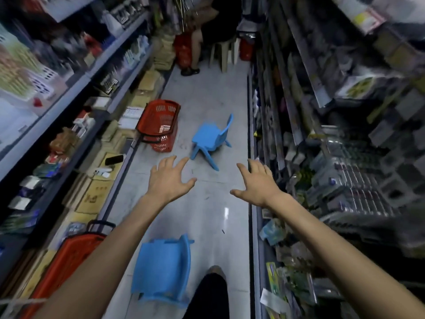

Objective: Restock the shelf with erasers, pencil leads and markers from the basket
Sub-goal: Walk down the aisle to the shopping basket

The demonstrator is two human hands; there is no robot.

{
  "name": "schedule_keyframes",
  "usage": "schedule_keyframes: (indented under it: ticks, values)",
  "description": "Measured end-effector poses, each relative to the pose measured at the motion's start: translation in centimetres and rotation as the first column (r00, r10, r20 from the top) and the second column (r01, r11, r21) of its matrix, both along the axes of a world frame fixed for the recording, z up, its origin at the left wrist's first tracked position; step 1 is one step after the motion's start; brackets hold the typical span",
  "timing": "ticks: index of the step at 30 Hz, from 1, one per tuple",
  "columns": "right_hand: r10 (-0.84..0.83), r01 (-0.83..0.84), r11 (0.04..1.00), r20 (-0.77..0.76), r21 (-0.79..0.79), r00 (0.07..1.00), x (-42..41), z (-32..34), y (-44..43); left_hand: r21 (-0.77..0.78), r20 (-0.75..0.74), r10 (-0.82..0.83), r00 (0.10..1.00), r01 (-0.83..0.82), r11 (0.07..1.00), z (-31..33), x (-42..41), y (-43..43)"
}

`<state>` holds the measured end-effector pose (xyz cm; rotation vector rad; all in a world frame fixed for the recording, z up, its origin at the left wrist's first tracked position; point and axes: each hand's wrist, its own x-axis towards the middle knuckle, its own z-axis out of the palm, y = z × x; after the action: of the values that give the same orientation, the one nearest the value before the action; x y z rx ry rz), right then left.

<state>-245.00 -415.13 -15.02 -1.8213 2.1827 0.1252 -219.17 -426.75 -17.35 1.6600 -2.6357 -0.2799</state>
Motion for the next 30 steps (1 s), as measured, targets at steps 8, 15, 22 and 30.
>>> schedule_keyframes:
  ticks: [8, 15, 22, 30]
  values:
    - [0.124, -0.125, 0.992, -0.021, -0.028, 0.992, -6.3, -1.3, -19.0, -0.039, 0.02, 0.058, 0.998, -0.057, 0.998, -1.0, -7.4, -16.0]
    - [0.183, -0.184, 0.979, -0.019, -0.082, 0.983, -11.3, -0.6, -36.8, -0.029, 0.015, 0.144, 0.99, -0.143, 0.989, -1.4, -12.9, -30.9]
    - [0.223, -0.222, 0.974, 0.003, -0.045, 0.975, -14.7, -0.1, -50.9, 0.033, 0.07, 0.174, 0.982, -0.176, 0.984, -1.9, -17.0, -44.2]
    - [0.323, -0.323, 0.946, -0.002, -0.023, 0.946, -17.7, -1.3, -68.5, 0.087, 0.107, 0.267, 0.958, -0.277, 0.957, -2.0, -19.8, -59.3]
